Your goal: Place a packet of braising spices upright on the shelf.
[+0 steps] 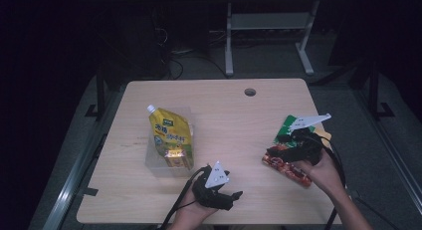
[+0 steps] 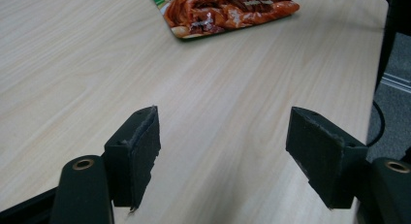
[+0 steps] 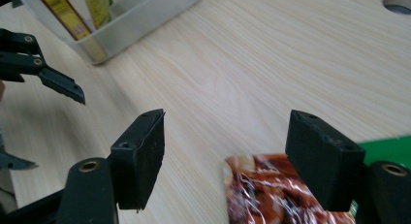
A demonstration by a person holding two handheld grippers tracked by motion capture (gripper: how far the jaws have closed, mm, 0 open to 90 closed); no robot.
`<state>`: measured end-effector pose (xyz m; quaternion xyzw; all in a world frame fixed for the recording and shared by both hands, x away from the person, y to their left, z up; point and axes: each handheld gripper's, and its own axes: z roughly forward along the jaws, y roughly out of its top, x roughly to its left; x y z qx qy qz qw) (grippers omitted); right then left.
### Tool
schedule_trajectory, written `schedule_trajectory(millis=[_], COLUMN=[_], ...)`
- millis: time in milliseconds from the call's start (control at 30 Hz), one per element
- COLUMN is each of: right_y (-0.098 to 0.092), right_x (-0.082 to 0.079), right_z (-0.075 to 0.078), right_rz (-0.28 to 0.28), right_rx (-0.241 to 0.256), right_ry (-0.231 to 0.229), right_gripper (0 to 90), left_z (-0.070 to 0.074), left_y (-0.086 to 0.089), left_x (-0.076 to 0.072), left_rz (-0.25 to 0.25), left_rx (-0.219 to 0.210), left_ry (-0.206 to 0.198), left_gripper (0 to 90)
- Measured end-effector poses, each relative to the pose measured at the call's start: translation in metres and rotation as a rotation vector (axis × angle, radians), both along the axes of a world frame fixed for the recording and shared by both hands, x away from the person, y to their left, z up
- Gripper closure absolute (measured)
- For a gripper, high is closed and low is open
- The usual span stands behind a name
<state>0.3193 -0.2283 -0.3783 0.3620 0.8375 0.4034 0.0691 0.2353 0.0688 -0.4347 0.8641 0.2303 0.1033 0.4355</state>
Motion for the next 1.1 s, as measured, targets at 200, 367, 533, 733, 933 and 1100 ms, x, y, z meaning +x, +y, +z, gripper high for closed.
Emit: schedule_trajectory(millis=[200, 367, 533, 733, 933, 1100], right_y=[-0.019, -0.033, -0.044, -0.06, -0.075, -0.086], right_x=[-0.001, -0.001, 0.001, 0.002, 0.006, 0.01], right_z=[-0.008, -0.014, -0.023, -0.031, -0.036, -0.039], right_rz=[-0.063, -0.126, -0.182, -0.231, -0.286, -0.34], right_rx=[0.004, -0.023, -0.06, -0.07, -0.076, -0.08], right_ry=[0.015, 0.03, 0.056, 0.079, 0.096, 0.108], right_gripper=[29.1, 29.2, 28.9, 28.1, 28.8, 30.1], left_z=[0.003, 0.005, 0.007, 0.006, 0.002, -0.004], left_y=[-0.012, -0.022, -0.035, -0.051, -0.068, -0.087], left_x=[0.015, 0.026, 0.035, 0.044, 0.056, 0.066], left_rz=[-0.01, -0.009, -0.03, -0.052, -0.069, -0.077], left_rx=[-0.002, -0.008, -0.006, 0.001, -0.001, 0.003], left_ry=[-0.002, -0.002, -0.02, -0.025, -0.013, -0.007], left_gripper=[33.0, 36.0, 42.2, 49.4, 56.8, 66.7])
